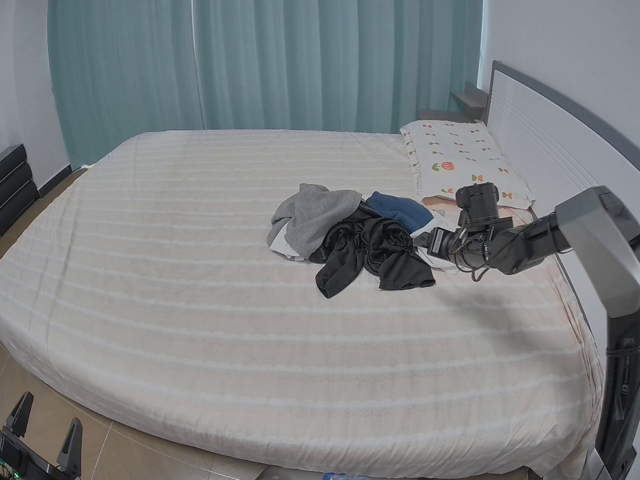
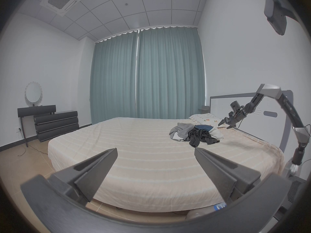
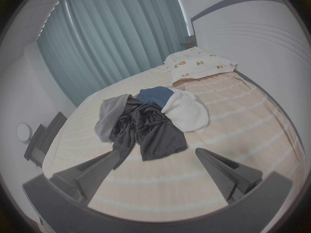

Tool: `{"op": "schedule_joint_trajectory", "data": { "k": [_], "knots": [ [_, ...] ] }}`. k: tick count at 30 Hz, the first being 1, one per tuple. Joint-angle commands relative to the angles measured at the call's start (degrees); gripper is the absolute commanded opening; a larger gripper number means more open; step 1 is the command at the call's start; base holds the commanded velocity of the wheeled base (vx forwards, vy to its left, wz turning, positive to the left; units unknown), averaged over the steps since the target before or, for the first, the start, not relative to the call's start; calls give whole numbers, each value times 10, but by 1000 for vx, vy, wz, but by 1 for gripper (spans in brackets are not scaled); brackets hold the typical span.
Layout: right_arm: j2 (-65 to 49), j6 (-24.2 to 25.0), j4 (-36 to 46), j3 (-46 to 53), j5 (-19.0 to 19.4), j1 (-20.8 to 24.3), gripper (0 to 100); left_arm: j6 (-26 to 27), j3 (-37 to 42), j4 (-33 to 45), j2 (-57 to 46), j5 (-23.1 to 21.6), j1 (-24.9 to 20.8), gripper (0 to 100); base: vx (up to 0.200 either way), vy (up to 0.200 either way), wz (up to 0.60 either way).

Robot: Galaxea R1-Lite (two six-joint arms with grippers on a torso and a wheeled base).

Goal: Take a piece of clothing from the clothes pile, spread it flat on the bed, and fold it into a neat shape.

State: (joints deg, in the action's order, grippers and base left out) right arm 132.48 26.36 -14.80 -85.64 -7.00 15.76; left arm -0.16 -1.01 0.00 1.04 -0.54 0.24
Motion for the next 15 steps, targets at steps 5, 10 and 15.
{"op": "schedule_joint_trajectory", "data": {
  "k": [5,10,15],
  "knots": [
    [296,104,69,-290,-94,1,100,0,10,0,-8,0,0,100,0,0,0],
    [308,125,65,-290,-94,3,100,0,10,0,-8,0,0,100,0,0,0],
    [311,128,54,-290,-90,0,100,0,10,0,-8,0,0,100,0,0,0]
  ]
}}
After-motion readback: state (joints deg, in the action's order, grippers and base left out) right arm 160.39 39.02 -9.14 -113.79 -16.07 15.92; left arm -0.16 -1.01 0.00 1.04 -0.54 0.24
